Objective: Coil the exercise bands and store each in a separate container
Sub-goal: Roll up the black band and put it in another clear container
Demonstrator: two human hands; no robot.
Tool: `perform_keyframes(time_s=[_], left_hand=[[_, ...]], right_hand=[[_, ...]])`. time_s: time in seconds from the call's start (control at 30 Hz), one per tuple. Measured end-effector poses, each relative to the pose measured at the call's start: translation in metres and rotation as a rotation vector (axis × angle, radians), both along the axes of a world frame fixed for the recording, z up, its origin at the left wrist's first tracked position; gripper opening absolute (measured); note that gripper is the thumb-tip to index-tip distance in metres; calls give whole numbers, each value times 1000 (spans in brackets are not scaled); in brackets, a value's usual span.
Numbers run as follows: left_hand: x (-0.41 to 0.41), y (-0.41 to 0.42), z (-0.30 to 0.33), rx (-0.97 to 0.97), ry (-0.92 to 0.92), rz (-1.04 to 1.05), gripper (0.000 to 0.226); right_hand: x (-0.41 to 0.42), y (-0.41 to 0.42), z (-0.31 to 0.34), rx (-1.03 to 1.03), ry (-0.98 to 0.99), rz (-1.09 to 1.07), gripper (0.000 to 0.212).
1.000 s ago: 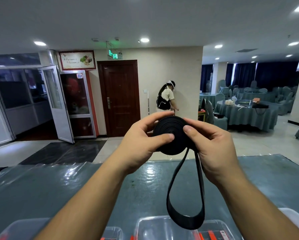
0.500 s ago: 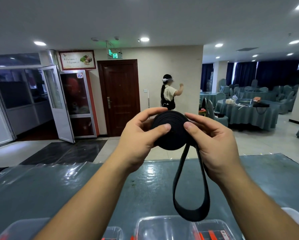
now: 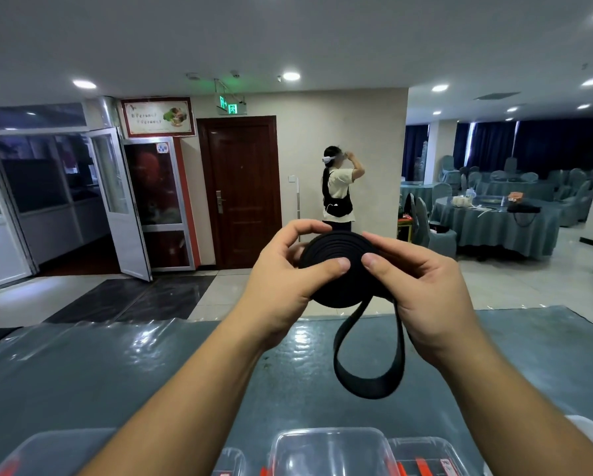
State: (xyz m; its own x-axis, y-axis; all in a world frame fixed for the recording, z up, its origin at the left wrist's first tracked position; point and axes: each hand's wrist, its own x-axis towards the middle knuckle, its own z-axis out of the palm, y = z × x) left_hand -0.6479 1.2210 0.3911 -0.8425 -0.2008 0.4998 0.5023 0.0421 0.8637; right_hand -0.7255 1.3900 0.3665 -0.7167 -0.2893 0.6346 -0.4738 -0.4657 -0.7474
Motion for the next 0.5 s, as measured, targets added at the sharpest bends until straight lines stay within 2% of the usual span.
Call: perform_keyframes(time_s=[0.1, 0.3, 0.5], left_hand=[[1, -3, 3, -10, -25, -30, 33], [-4, -1, -2, 177, -8, -7, 31], [-5, -4, 1, 18, -48, -55, 40]], right_hand=[[-2, 1, 0, 35, -1, 16, 33], [-5, 4, 0, 12, -32, 52, 45], [-7, 6, 3, 45, -53, 61, 35]])
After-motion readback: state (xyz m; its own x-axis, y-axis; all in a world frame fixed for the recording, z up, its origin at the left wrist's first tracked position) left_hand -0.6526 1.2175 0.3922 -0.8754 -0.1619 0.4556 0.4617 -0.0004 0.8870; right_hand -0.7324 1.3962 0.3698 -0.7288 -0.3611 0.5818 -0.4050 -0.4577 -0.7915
